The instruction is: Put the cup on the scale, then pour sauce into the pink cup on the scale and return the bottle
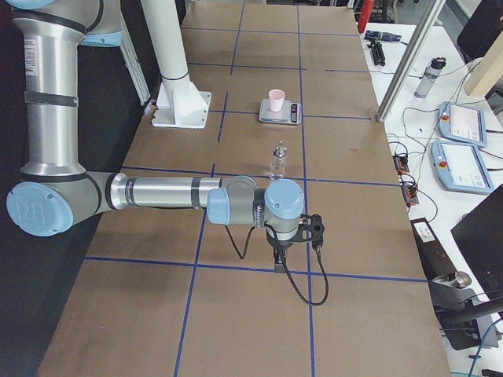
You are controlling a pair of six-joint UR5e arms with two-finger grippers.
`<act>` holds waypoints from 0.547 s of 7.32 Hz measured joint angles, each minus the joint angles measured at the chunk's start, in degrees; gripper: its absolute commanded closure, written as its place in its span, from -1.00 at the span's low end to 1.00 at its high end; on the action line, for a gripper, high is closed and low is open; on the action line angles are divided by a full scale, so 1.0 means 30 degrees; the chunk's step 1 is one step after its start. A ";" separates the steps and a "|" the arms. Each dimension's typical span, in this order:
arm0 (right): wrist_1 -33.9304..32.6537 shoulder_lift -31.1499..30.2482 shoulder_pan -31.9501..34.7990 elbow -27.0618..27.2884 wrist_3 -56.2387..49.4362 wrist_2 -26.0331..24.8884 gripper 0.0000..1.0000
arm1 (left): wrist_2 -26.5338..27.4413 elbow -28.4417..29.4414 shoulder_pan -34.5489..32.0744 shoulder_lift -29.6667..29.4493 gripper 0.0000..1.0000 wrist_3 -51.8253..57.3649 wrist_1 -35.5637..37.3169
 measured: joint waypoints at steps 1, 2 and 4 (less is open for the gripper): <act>0.0000 0.0000 0.0000 0.0000 0.0000 0.0010 -1.00 | 0.0000 0.0001 0.0000 0.0000 -1.00 0.0000 -0.0001; 0.0005 0.0000 0.0000 0.0000 0.0000 0.0016 -1.00 | 0.0001 -0.0007 0.0000 0.0000 -1.00 0.0000 -0.0002; 0.0020 -0.0019 0.0000 0.0000 0.0000 0.0020 -1.00 | -0.0018 -0.0017 0.0000 -0.0020 -1.00 0.0000 -0.0001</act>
